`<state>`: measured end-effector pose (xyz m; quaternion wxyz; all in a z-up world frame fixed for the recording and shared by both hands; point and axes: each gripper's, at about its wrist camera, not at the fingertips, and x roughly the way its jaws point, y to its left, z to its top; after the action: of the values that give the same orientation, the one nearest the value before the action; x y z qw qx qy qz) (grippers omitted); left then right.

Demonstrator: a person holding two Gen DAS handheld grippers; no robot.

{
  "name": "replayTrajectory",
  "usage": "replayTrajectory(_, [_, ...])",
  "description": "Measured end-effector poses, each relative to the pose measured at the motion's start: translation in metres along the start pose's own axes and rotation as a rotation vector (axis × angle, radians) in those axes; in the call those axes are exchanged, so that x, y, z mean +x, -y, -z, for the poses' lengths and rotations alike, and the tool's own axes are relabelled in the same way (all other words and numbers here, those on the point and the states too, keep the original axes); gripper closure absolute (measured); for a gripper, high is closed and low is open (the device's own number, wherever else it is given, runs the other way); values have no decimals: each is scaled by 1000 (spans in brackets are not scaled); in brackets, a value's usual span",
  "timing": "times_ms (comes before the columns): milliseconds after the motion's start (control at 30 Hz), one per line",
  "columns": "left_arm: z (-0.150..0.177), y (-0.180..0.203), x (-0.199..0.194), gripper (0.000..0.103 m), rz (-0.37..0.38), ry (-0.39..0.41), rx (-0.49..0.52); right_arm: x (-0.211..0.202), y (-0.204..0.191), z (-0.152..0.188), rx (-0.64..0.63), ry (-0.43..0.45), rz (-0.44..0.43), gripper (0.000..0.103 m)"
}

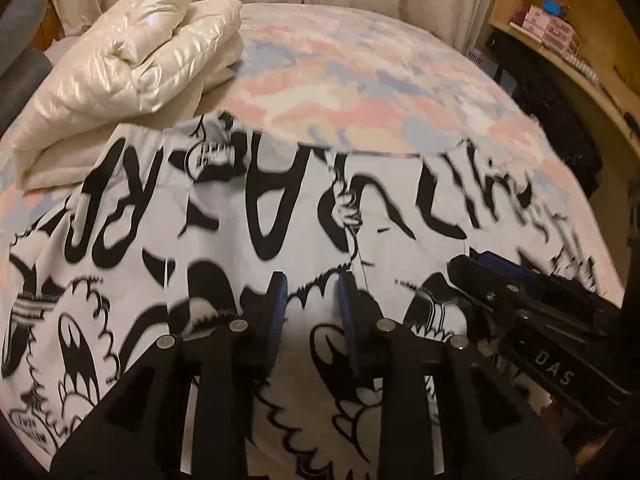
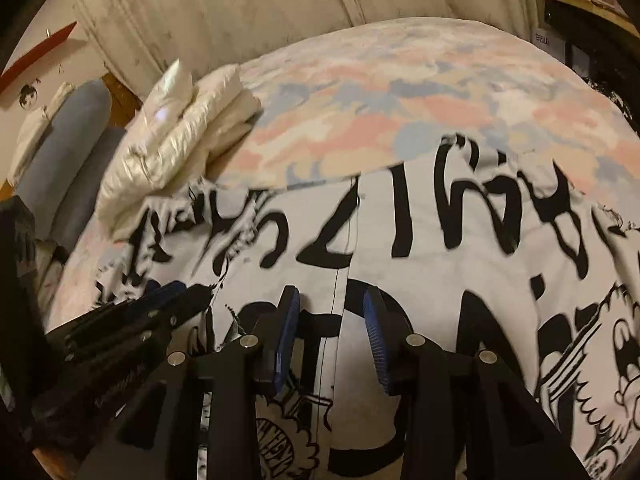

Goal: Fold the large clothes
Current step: 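Smooth the folded printed jacket flat with both grippers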

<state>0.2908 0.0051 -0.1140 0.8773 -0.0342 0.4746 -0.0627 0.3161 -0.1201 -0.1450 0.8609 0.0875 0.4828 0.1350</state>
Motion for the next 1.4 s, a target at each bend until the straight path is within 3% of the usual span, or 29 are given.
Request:
replayTrajectory(200, [37, 10, -3, 79, -55, -28, 56, -3, -10, 35, -72, -20, 42, 70])
replayTrajectory(433, [59, 5, -15, 78, -28, -34, 23, -20, -1, 84, -62, 9, 19, 69])
replayTrajectory(600, [66, 4, -23, 78, -26, -5, 27, -23, 8, 88, 1, -10, -5, 68])
replayTrajectory(767, [67, 2, -38, 78, 24, 0, -22, -36, -4, 88, -41, -6, 59, 65])
replayTrajectory(900, [73, 3, -67, 78, 42, 39, -20, -59, -15, 94, -66, 4, 69, 53])
replayTrajectory(1100, [87, 6, -115, 76, 7, 87, 22, -105, -33, 110, -75, 32, 49, 49])
replayTrajectory(1200, [99, -1, -140, 75, 7, 105, 9, -131, -45, 121, -83, 59, 24, 42])
replayTrajectory(1400, [130, -33, -181, 75, -8, 129, -59, -176, -70, 146, -140, 135, 37, 42])
